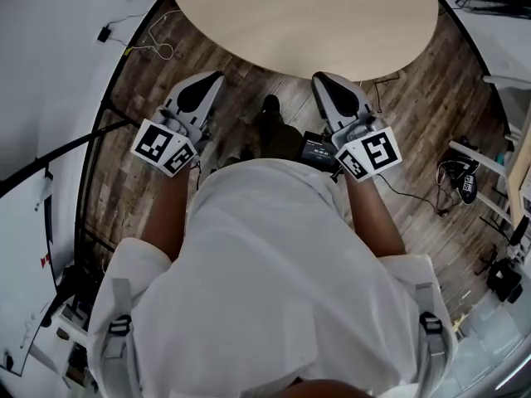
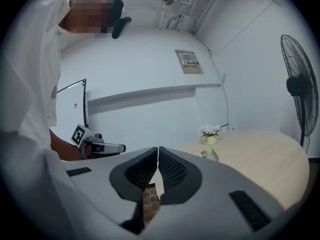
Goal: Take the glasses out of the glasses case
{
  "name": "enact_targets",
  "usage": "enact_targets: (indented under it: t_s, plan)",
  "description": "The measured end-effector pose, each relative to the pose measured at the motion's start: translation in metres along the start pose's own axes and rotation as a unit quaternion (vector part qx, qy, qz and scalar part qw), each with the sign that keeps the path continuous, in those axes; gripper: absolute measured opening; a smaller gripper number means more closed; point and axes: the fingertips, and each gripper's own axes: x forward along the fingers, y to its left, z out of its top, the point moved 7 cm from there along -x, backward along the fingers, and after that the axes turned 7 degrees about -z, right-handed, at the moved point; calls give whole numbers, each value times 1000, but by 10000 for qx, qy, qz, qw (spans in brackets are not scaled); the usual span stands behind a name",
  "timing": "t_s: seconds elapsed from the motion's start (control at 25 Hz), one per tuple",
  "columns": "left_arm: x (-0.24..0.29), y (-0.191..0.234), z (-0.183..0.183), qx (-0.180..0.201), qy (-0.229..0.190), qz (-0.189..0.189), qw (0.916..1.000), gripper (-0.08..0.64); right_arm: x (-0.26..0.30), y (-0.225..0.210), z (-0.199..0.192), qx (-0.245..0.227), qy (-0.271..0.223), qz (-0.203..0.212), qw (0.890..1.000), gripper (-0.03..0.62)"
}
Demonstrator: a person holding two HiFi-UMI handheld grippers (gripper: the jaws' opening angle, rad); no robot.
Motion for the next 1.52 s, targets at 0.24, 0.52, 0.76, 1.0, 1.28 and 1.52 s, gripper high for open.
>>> enact_targets:
  t_s: [0.24,0.52,0.76,1.0,1.28,1.52]
  plan:
    - [64,39,44,335,-23,111,9994,12,49,-65,31,-45,-148,25,9999,25]
    - [98,93,65,588,-87,483,9971,12,98,-103,41,21,-206,-386,9990,25]
    - [122,166,73,496,-186,197,9984,12,151,-116,43,-93,-96,-894,9959,25]
    - [154,240,92,71,-126,-599,9981,12,207,-124,51,115,176,-1449,9892,26]
    - [176,306,93,22,97,-1154,9933,12,269,-118,51,-5,712,-1614,9843,26]
    - [189,349,79,-163,296,-1543,9875,12,323,-139,27,87,1914,-1607,9682,103]
